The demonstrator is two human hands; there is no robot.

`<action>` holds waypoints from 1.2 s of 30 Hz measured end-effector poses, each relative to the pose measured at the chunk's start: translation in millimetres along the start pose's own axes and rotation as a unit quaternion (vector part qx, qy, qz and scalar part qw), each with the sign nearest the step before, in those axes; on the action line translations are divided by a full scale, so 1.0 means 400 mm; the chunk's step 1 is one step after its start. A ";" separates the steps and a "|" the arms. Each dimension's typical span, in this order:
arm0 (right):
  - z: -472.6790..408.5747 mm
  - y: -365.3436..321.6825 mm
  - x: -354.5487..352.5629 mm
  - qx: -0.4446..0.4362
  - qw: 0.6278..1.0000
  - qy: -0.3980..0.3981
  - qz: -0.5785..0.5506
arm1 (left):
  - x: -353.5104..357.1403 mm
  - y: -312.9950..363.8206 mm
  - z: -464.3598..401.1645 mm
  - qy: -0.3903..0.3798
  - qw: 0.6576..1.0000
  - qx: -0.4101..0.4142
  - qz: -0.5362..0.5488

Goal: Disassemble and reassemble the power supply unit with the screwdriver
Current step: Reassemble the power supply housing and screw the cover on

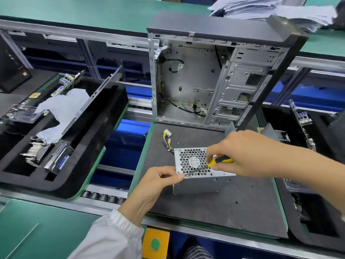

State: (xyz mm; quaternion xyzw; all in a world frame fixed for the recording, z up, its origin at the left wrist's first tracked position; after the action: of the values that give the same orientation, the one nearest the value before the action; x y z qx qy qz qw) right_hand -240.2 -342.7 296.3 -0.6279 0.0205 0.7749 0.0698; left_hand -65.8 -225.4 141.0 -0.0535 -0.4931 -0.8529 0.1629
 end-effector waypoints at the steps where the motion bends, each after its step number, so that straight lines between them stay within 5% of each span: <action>1: -0.004 -0.005 -0.008 -0.007 1.000 0.003 0.009 | 0.000 -0.001 -0.001 0.001 1.000 0.001 -0.001; 36: -0.039 -0.022 -0.044 -0.008 0.999 -0.023 0.025 | -0.004 0.018 -0.002 -0.014 0.999 -0.036 -0.030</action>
State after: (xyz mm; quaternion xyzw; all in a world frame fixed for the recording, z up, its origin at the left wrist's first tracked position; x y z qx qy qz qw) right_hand -220.5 -337.4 310.7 -0.6096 0.0285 0.7908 0.0462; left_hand -62.0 -229.1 146.1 -0.0561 -0.4655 -0.8739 0.1284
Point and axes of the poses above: each hand's wrist, its own z-axis away from the middle knuckle, its own x-axis out of the palm, y = z × x, the point moved 1 cm from there along -z, towards the middle knuckle, and after that the axes turned 12 degrees about -x, right-handed, at the moved point
